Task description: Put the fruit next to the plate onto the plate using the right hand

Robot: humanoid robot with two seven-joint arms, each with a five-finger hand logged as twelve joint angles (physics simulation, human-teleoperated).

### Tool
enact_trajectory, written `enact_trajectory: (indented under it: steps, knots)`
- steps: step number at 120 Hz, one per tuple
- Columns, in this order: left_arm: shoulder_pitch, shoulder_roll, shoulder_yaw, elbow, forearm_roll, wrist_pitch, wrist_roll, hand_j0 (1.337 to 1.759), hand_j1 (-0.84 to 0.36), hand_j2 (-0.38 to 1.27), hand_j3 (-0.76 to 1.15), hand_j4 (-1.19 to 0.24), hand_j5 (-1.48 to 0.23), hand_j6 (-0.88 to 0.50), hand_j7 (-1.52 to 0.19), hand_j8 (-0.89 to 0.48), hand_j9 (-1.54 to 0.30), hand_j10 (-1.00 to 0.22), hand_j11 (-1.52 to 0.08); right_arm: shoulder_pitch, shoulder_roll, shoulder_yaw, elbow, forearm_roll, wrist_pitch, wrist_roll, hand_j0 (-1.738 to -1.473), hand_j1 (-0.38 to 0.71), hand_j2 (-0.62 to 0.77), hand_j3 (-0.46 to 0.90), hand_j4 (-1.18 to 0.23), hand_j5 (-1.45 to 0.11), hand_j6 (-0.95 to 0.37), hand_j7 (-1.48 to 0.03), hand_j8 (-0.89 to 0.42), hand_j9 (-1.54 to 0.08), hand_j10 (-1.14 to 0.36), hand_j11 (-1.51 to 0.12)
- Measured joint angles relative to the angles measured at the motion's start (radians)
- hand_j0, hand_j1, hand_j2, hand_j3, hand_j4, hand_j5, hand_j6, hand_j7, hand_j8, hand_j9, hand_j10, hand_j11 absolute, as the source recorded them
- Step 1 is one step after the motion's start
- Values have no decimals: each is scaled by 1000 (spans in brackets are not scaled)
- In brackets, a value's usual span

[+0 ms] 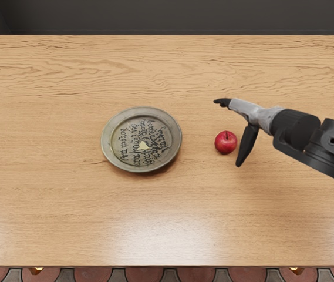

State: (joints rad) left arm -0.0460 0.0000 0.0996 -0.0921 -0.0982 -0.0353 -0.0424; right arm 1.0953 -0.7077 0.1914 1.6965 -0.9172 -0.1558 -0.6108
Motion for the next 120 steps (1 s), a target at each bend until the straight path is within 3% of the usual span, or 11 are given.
enact_trajectory:
  steps: [33,74,120]
  knots:
    - [0,0,0,0,0,0,0,1658,73,46,0,-230,-299,-230,-299,-230,-299,-230,-299,-7,35,-45,-19,2,-62,0,-1658,-305,-6,0,-41,-50,-42,-49,-41,-50,-40,-50]
    - [0,0,0,0,0,0,0,1658,73,46,0,-230,-299,-230,-299,-230,-299,-230,-299,-11,107,-57,-127,19,-98,0,-1658,-303,-6,0,-42,-52,-43,-51,-42,-51,-41,-51]
    - [0,0,0,0,0,0,0,1658,73,46,0,-230,-299,-230,-299,-230,-299,-230,-299,-27,134,-97,-153,-84,-159,0,-1658,-143,-32,0,-175,-225,-177,-224,-176,-225,-175,-225]
